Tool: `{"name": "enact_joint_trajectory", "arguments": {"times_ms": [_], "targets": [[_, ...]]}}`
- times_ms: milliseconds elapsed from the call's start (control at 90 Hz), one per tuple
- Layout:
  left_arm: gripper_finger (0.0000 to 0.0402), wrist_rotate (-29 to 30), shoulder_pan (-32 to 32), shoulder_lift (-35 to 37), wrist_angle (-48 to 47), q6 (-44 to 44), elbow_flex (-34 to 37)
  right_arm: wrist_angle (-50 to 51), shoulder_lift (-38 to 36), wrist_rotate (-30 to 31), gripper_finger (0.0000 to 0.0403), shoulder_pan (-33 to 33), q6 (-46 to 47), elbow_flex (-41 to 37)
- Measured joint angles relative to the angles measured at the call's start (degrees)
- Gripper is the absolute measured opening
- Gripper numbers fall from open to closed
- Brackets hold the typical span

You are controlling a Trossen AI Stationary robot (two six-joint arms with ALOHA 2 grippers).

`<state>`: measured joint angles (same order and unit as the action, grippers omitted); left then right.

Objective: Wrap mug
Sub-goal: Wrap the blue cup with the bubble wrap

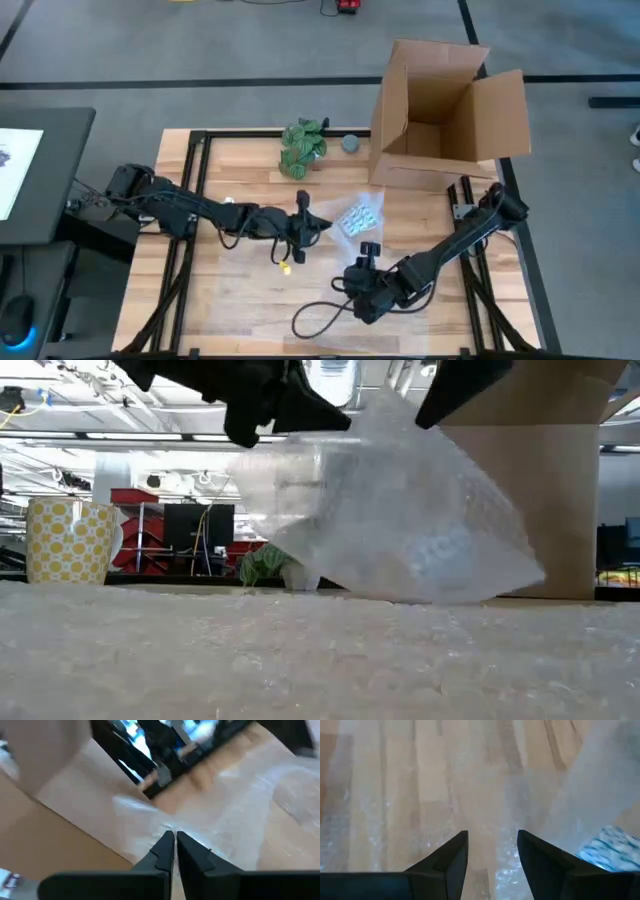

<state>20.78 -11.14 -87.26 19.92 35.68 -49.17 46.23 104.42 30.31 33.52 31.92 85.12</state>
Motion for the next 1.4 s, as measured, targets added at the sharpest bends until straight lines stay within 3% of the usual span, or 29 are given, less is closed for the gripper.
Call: {"name": "enact_joint_trajectory", "arguments": {"times_ms": [156, 378, 478, 667, 856, 1156, 1400], "targets": [[0.0, 0.0, -0.28, 0.0, -1.55, -1.7, 0.0, 3.26, -0.04, 1.82, 0.0159, 0.25, 4.06, 0.0], [0.0, -0.02, -0.44, 0.0, -1.47, -2.01, 0.0, 30.58, -4.28, 6.09, 0.0145, 2.7, 29.38, -0.63], [0.0, -0.02, -0.54, 0.0, -1.44, -2.1, 0.0, 35.35, -9.56, 6.15, 0.0135, 3.99, 36.45, -5.18], [0.0, -0.07, -0.61, 0.0, -1.52, -2.34, 0.0, 20.46, -24.24, 6.11, 0.0125, 3.61, 38.28, -23.05], [0.0, -0.07, -1.15, 0.0, -1.61, -2.33, 0.0, 4.12, -34.7, 5.41, 0.0124, -2.21, 38.8, -39.29], [0.0, -0.09, -1.22, 0.0, -1.59, -2.53, 0.0, -10.26, -37.95, 0.82, 0.0134, -13.85, 26.03, -45.9], [0.0, -0.07, -1.58, 0.0, -1.61, -3.87, 0.02, -16.24, -38.59, -4.95, 0.0216, -21.43, 12.89, -48.78]]}}
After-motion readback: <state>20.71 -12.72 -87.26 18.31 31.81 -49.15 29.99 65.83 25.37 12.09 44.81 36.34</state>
